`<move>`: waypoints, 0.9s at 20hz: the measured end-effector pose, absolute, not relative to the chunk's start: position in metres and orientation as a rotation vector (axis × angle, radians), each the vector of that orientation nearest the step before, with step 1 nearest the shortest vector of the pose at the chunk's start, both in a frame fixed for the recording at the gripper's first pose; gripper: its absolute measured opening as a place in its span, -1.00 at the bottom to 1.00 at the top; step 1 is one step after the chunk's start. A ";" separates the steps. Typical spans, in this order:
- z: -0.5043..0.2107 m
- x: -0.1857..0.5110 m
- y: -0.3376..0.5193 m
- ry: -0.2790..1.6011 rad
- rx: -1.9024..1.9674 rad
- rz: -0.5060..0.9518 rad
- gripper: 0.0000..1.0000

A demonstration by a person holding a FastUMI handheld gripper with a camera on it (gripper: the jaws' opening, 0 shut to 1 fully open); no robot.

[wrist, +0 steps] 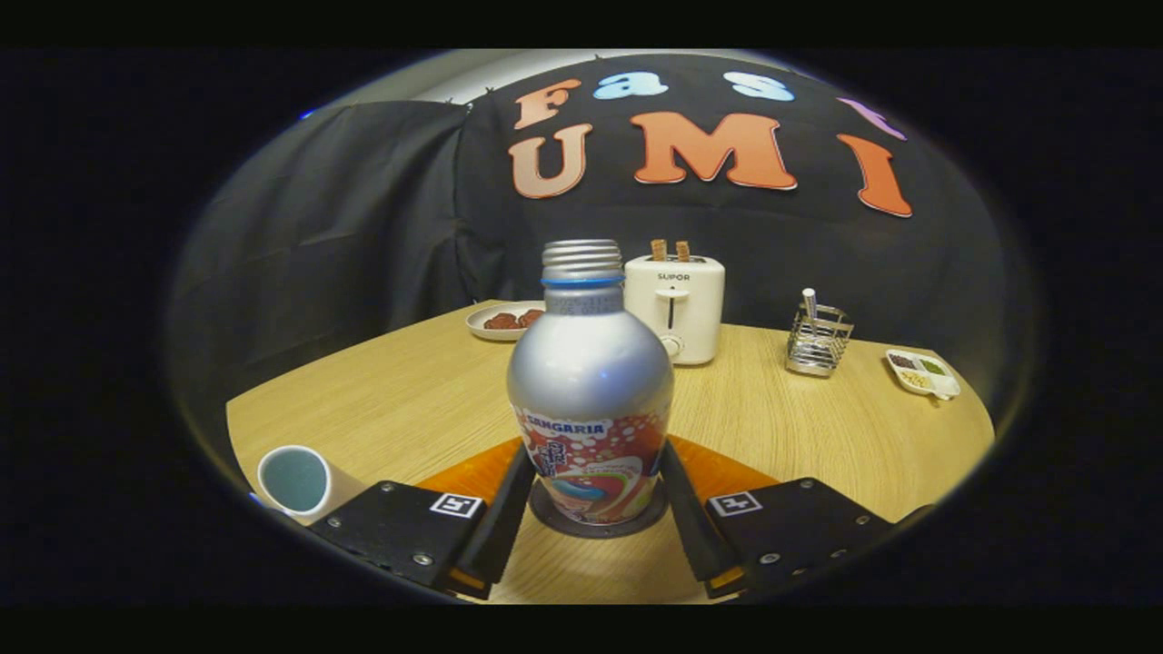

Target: Take the bottle from table, then pour the juice into the cup, finally place the bottle on the coaster

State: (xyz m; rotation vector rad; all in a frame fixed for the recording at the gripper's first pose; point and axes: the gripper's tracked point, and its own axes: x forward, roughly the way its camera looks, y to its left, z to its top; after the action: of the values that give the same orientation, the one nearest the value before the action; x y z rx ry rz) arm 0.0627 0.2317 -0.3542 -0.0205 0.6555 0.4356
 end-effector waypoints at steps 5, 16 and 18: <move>-0.357 0.051 0.233 0.690 -0.052 0.450 0.74; -0.261 0.037 0.201 0.468 -0.014 0.350 0.95; -0.236 0.032 0.188 0.414 -0.007 0.313 0.95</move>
State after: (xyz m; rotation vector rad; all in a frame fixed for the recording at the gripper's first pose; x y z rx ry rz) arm 0.0324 0.1883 -0.2361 -0.0071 0.4136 0.3134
